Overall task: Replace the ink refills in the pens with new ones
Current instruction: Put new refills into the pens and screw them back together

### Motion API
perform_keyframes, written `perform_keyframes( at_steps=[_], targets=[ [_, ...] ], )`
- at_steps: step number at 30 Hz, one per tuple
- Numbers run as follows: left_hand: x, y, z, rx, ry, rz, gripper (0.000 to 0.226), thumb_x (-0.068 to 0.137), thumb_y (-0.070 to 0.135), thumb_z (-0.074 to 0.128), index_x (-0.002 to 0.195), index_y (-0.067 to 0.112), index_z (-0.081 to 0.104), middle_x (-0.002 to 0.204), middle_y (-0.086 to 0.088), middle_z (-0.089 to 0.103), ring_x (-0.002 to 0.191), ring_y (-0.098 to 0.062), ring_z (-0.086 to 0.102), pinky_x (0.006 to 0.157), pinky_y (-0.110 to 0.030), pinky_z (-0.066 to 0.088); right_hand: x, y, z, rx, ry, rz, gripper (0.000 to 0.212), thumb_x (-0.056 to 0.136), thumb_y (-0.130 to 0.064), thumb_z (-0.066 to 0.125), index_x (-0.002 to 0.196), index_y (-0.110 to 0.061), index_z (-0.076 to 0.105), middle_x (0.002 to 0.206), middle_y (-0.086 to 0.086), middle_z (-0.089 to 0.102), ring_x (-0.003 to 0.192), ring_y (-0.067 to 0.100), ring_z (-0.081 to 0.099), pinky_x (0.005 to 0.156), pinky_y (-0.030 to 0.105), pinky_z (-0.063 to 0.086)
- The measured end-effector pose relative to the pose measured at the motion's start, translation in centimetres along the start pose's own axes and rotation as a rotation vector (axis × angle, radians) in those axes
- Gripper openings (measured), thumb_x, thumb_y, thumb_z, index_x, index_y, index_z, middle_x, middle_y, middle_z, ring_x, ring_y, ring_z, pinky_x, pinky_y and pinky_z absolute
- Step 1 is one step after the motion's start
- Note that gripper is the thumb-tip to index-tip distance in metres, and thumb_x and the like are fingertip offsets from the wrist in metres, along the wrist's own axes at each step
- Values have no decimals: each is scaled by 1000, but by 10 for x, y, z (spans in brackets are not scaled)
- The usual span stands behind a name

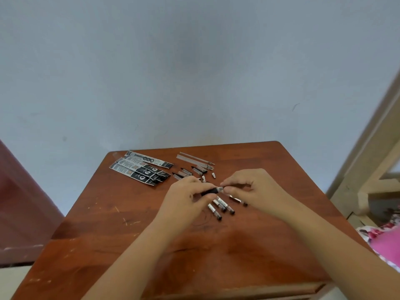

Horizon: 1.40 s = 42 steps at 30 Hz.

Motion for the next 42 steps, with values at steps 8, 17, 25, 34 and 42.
perform_keyframes(
  at_steps=[8, 17, 25, 34, 42],
  targets=[
    [7, -27, -14, 94, 68, -60, 26, 82, 19, 63, 108, 20, 66, 88, -2, 59, 73, -6, 46, 68, -18, 39, 17, 29, -27, -10, 69, 122, 12, 79, -10, 64, 82, -19, 71, 74, -18, 61, 70, -8, 55, 63, 3, 40],
    [27, -81, -13, 242, 130, -231, 28, 85, 26, 60, 112, 24, 63, 84, 7, 48, 80, -8, 42, 64, -19, 30, 72, 106, -23, -69, 336, 359, 14, 83, -14, 59, 92, -8, 70, 91, 8, 61, 84, 16, 54, 67, 12, 37],
    [19, -94, -19, 211, 203, -207, 27, 84, 23, 60, 111, 20, 64, 85, 5, 53, 78, -10, 47, 62, -17, 35, 110, 139, 37, -360, 162, 519, 21, 86, -27, 54, 101, -20, 67, 118, 7, 57, 116, 27, 42, 91, 37, 34],
    [18, -65, -24, -46, 224, -168, 18, 80, 12, 65, 93, 25, 67, 77, 14, 61, 67, 3, 53, 63, -7, 42, 93, 103, 30, -282, 83, 340, 22, 87, -22, 53, 103, -12, 65, 112, 6, 61, 106, 20, 50, 87, 27, 34],
    [13, -36, -20, -721, 344, -273, 20, 77, -5, 63, 78, 14, 60, 63, 7, 66, 58, 0, 61, 58, -14, 53, 27, 21, 28, 178, -70, 125, 14, 88, -29, 51, 97, -40, 55, 94, -24, 57, 85, -14, 55, 74, 5, 45]
  ],
)
Point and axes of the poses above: each hand's wrist, its own x-axis towards the middle knuckle, its own z-axis out of the palm, y = z × x, the point moved 5 cm from there along x, towards the middle knuckle
